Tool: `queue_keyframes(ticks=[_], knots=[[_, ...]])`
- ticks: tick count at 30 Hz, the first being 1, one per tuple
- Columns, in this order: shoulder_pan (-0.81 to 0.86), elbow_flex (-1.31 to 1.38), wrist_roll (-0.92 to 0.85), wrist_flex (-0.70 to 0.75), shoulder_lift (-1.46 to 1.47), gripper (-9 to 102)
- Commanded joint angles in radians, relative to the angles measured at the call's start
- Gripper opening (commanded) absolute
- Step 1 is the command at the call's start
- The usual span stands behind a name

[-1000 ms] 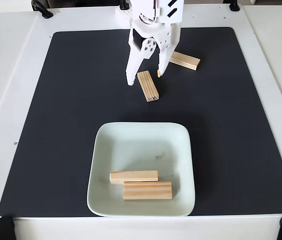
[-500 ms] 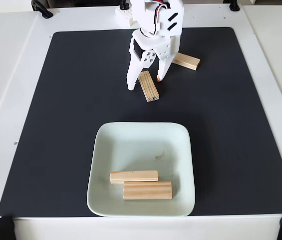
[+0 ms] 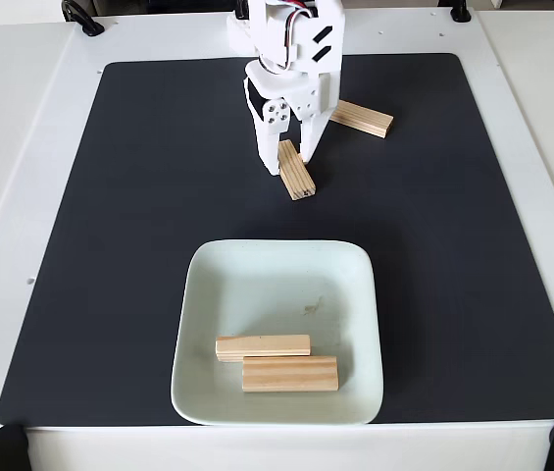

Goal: Pick up the wooden block and place them on the plate.

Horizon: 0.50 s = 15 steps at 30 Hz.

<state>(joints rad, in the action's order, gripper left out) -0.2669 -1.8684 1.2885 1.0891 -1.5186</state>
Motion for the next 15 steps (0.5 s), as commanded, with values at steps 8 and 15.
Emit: queue_keyframes(ticks=[8,15], knots=[[0.084,0.028,-0.670,-0.081,-0.416,-1],[0.152,0.095,-1.147,-0.370,-0.408,-1]])
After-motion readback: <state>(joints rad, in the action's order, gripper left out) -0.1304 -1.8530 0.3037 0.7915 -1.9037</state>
